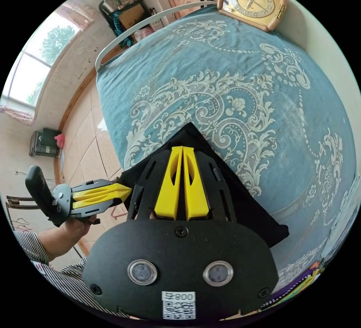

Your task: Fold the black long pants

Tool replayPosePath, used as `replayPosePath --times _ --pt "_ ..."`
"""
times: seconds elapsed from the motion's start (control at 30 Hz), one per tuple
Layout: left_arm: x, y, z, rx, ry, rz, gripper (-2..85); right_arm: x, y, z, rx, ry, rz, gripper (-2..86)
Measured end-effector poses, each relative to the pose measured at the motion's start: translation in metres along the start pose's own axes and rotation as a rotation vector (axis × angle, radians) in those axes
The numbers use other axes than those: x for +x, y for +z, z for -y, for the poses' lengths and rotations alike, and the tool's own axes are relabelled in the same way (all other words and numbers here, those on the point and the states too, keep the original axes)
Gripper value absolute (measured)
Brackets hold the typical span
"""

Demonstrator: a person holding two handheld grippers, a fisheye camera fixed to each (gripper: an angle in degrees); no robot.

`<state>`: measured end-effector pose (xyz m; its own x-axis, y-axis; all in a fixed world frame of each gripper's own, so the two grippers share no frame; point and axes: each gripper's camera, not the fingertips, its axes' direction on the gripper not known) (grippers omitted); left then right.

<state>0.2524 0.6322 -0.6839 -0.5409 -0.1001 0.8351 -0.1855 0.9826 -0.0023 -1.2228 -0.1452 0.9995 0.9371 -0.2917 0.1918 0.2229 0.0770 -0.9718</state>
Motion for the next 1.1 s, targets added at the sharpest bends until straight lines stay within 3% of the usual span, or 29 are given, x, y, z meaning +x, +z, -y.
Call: replayPosePath --times 0.33,0.6,0.83,1.1 --pt "0.013 0.033 0.011 -0.024 -0.031 -0.02 0.1 0.023 0.053 -0.002 -0.055 0.022 0.07 0.0" --pt "0.04 0.028 0.007 0.08 -0.001 -0.111 1.6 0.073 0.056 -0.078 0.109 0.065 0.195 0.3" --pt "0.067 0.072 -0.008 -0.09 0.006 -0.4 7.8 0.156 0.09 -0.25 0.152 0.38 0.409 2.0" --pt "0.124 0.137 -0.005 -0.364 0.109 -0.516 9.7 0.194 0.206 -0.374 0.125 0.689 0.754 7.2"
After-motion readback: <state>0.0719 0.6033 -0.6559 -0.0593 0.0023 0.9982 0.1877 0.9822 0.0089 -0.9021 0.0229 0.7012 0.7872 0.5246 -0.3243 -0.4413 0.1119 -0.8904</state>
